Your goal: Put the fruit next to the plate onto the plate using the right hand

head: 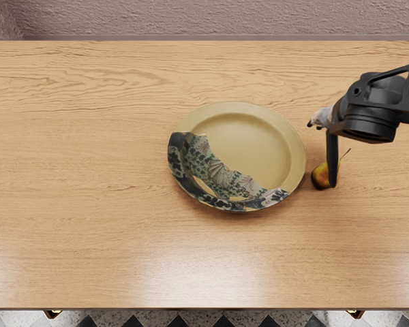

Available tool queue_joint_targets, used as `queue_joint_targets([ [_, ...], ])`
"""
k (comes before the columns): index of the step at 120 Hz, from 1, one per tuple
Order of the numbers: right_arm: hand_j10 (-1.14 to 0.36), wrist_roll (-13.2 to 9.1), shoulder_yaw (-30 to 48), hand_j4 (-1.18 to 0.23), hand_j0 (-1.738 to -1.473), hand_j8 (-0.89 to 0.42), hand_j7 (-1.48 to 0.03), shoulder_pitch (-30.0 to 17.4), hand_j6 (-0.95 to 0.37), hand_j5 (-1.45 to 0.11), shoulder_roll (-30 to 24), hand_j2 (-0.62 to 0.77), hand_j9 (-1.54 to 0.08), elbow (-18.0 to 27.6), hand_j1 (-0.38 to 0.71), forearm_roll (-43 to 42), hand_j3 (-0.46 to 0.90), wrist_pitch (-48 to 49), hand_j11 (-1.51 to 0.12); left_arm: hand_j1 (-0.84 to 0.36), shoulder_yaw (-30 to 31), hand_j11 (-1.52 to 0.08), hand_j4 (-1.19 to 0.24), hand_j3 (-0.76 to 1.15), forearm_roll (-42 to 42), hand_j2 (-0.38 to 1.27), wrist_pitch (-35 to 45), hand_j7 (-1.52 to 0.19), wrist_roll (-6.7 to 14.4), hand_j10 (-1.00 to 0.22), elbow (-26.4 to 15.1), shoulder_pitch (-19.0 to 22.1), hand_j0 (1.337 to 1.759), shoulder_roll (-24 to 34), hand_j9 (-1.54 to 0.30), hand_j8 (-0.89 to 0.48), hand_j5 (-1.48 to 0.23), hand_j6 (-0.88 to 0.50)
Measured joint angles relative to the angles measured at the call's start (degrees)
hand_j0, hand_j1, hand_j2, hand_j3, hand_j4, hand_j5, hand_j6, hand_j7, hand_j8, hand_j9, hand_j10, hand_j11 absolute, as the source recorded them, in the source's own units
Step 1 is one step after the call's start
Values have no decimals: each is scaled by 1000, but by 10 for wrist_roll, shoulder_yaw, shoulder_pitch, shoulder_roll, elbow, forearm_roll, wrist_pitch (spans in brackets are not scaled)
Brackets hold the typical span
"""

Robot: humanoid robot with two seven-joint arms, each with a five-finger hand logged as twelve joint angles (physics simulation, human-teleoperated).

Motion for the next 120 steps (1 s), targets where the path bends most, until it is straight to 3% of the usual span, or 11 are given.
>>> queue_joint_targets([
  [18, -1, 0, -3, -1, -1658, -1, 0, 2, -2, 0, -3, 0, 0, 18, -349, 1, 0, 0, 0, 337, 0, -13, -10, 0, 0, 2, 0, -13, 0, -10, 0, 0, 1658, 0, -13, -10, -13, -10],
  [81, -1, 0, -34, -1, -1658, -1, 0, 9, -1, 0, -4, 0, 0, 94, -349, 1, 0, -179, 0, 337, 0, -13, -10, 0, 0, 2, 0, -13, 0, -10, 0, 0, 1658, 0, -13, -10, -13, -10],
  [120, 0, 0, -43, -1, -1658, -1, 0, 3, -1, 0, -1, 0, 0, 104, -349, 1, 0, -200, 0, 337, 0, -13, -10, 0, 0, 2, 0, -13, 0, -10, 0, 0, 1658, 0, -13, -10, -13, -10],
])
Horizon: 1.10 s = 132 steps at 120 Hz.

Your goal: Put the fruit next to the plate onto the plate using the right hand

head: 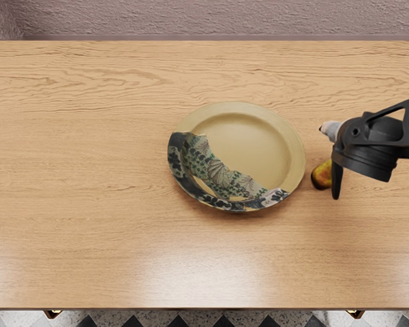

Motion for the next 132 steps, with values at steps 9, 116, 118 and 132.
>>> queue_joint_targets([
  [9, 0, 0, -7, -1, -1658, -1, 0, -2, -1, 0, 0, 0, 0, -1, -349, 0, 0, -10, 0, 337, 0, -13, -10, 0, 0, 2, 0, -13, 0, -10, 0, 0, 1658, 0, -13, -10, -13, -10],
  [116, -512, 0, 50, -503, -1658, -511, -585, -89, -516, -599, 1, -44, -595, -52, 166, -10, 0, -56, -591, 337, 0, -13, -10, 0, 0, 1, 0, -13, 0, -11, 0, 0, 1658, 0, -13, -10, -13, -10],
  [118, -549, 0, 51, -538, -1658, -502, -628, -89, -552, -643, 0, -5, -637, -52, 196, -11, 0, -56, -633, 337, 0, -13, -10, 0, 0, 1, 0, -13, 0, -11, 0, 0, 1658, 0, -13, -10, -13, -10],
  [132, -613, 1, 55, -667, -1656, -399, -849, -92, -532, -903, -4, 178, -895, -53, 263, -11, 1, -54, -884, 337, 0, -12, -10, 0, 0, 1, 0, -13, 0, -11, 0, 0, 1658, 0, -13, -11, -13, -10],
])
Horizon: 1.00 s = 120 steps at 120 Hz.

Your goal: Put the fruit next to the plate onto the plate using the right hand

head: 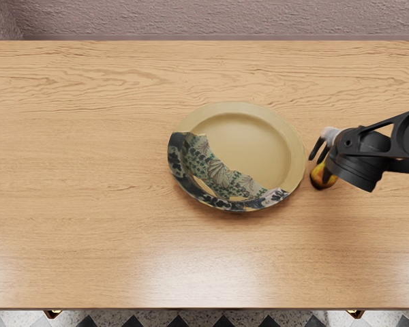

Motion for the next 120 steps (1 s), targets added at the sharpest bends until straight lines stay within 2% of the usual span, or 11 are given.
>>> queue_joint_targets([
  [8, -621, 0, 1, -693, -1656, -348, -928, 0, -490, -1026, -6, 206, -1000, -1, 285, 1, 1, 3, -975, 337, 0, -12, -10, 0, 0, 1, 0, -13, 0, -11, 0, 0, 1658, 0, -13, -11, -13, -10],
  [11, -633, 0, 2, -709, -1656, -388, -952, 0, -479, -1047, -9, 245, -1029, -1, 289, 2, 1, 3, -1009, 337, 0, -12, -10, 0, 0, 1, 0, -13, 0, -11, 0, 0, 1658, 0, -13, -10, -13, -10],
  [19, -688, 1, 3, -744, -1652, -456, -1003, -1, -546, -1092, -18, 175, -1080, -9, 237, 6, 1, 4, -1070, 337, 0, -12, -10, 0, 0, 1, 0, -13, 0, -11, 0, 0, 1658, 0, -13, -10, -13, -10],
  [26, -729, 0, 4, -770, -1652, -476, -1036, -2, -587, -1115, -31, 239, -1102, -21, 263, 7, -1, 10, -1096, 337, 0, -13, -10, 0, 0, 1, 0, -13, 0, -10, 0, 0, 1658, 0, -13, -10, -13, -10],
  [38, -778, -1, 17, -805, -1652, -489, -1074, -5, -541, -1135, -60, 353, -1127, -44, 306, 4, 0, 33, -1124, 337, 0, -13, -10, 0, 0, 1, 0, -13, 0, -10, 0, 0, 1658, 0, -13, -10, -13, -10],
  [49, -812, -1, 88, -829, -1652, -474, -1096, -11, -551, -1141, -121, 328, -1134, -53, 307, -3, 0, 107, -1132, 337, 0, -13, -10, 0, 0, 1, 0, -13, 0, -10, 0, 0, 1658, 0, -13, -10, -13, -10],
  [65, -841, -2, 238, -854, -1652, -475, -1114, -47, -601, -1137, -207, 388, -1140, -58, 326, -7, 1, 248, -1137, 337, 0, -13, -11, 0, 0, 1, 0, -13, 0, -10, 0, 0, 1658, 0, -13, -10, -13, -11],
  [71, -846, -2, 278, -855, -1651, -472, -1119, -54, -613, -1146, -226, 481, -1145, -58, 344, -7, 0, 285, -1142, 337, 0, -13, -11, 0, 0, 1, 0, -13, 0, -10, 0, 0, 1658, 0, -13, -10, -13, -11],
  [75, -851, -2, 300, -857, -1650, -462, -1121, -58, -607, -1147, -234, 456, -1143, -59, 345, -6, 0, 304, -1140, 337, 0, -13, -11, 0, 0, 1, 0, -13, 0, -10, 0, 0, 1658, 0, -13, -10, -13, -10],
  [91, -860, -2, 363, -867, -1652, -479, -1128, -62, -673, -1140, -242, 489, -1145, -58, 360, 3, 0, 348, -1142, 337, 0, -13, -10, 0, 0, 2, 0, -13, 0, -10, 0, 0, 1658, 0, -13, -10, -13, -10],
  [120, -870, -2, 399, -872, -1651, -498, -1132, -65, -707, -1142, -198, 476, -1142, -59, 349, 23, 0, 359, -1139, 337, 0, -13, -10, 0, 0, 2, 0, -13, 0, -10, 0, 0, 1658, 0, -13, -10, -13, -10],
])
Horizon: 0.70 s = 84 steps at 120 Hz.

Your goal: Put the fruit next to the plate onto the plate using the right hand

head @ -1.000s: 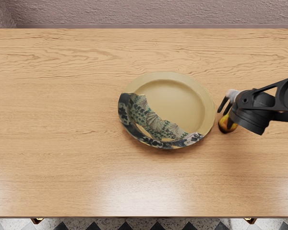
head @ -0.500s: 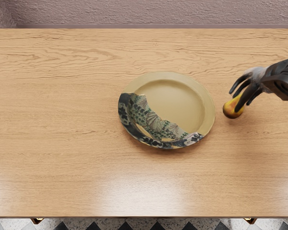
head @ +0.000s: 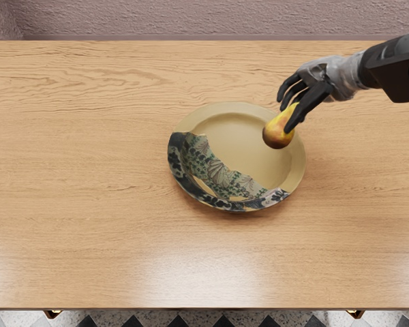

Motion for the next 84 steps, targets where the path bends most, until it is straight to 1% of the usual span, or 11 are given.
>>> queue_joint_targets([
  [10, -870, 0, 6, -871, -1653, -508, -1133, -4, -691, -1146, 10, 488, -1145, 0, 351, 1, 1, 0, -1142, 337, 0, -13, -10, 0, 0, 2, 0, -13, 0, -10, 0, 0, 1658, 0, -13, -10, -13, -10],
  [13, -867, 0, 8, -867, -1653, -503, -1130, -6, -692, -1145, 13, 512, -1143, 0, 357, 1, 0, 0, -1141, 337, 0, -13, -10, 0, 0, 2, 0, -13, 0, -10, 0, 0, 1658, 0, -13, -10, -13, -10],
  [15, -848, 0, 8, -848, -1654, -507, -1105, -8, -692, -1118, 16, 488, -1116, 0, 352, 1, 0, 0, -1114, 337, 0, -13, -10, 0, 0, 2, 0, -13, 0, -10, 0, 0, 1658, 0, -13, -10, -13, -10],
  [17, -811, 0, 9, -811, -1654, -497, -1056, -11, -667, -1068, 21, 447, -1066, 0, 331, 0, 0, 0, -1064, 337, 0, -13, -10, 0, 0, 2, 0, -13, 0, -10, 0, 0, 1658, 0, -13, -10, -13, -10],
  [25, -587, 0, 10, -587, -1655, -361, -765, -20, -483, -774, 39, 322, -772, 0, 144, -2, 0, 0, -771, 337, 0, -13, -10, 0, 0, 2, 0, -13, 0, -10, 0, 0, 1658, 0, -13, -10, -13, -10],
  [32, -441, 1, 11, -441, -1656, -271, -575, -26, -363, -582, 49, 242, -580, 0, 22, -2, 0, 0, -579, 337, 0, -13, -10, 0, 0, 2, 0, -13, 0, -10, 0, 0, 1658, 0, -13, -10, -13, -10],
  [41, -306, 1, 11, -306, -1657, -188, -398, -30, -252, -403, 52, 168, -402, 0, -92, -2, 0, 2, -401, 337, 0, -13, -10, 0, 0, 2, 0, -13, 0, -10, 0, 0, 1658, 0, -13, -10, -13, -10],
  [51, -204, 1, 21, -204, -1657, -126, -265, -31, -168, -268, 46, 112, -267, 1, -179, -1, 0, 14, -267, 337, 0, -13, -10, 0, 0, 2, 0, -13, 0, -10, 0, 0, 1658, 0, -13, -10, -13, -10],
  [59, -147, 1, 59, -147, -1657, -91, -191, -31, -122, -193, 5, 80, -193, 2, -226, 11, 0, 66, -192, 337, 0, -13, -10, 0, 0, 2, 0, -13, 0, -10, 0, 0, 1658, 0, -13, -10, -13, -10],
  [72, -87, 1, 106, -87, -1658, -54, -112, -32, -73, -114, -107, 47, -113, 2, -277, 53, 0, 191, -113, 337, 0, -13, -10, 0, 0, 2, 0, -13, 0, -10, 0, 0, 1658, 0, -13, -10, -13, -10],
  [84, -54, 1, 119, -54, -1658, -34, -69, -44, -45, -70, -196, 29, -70, 3, -305, 70, 0, 244, -69, 337, 0, -14, -10, 0, 0, 2, 0, -13, 0, -10, 0, -1, 1658, 0, -13, -10, -13, -10],
])
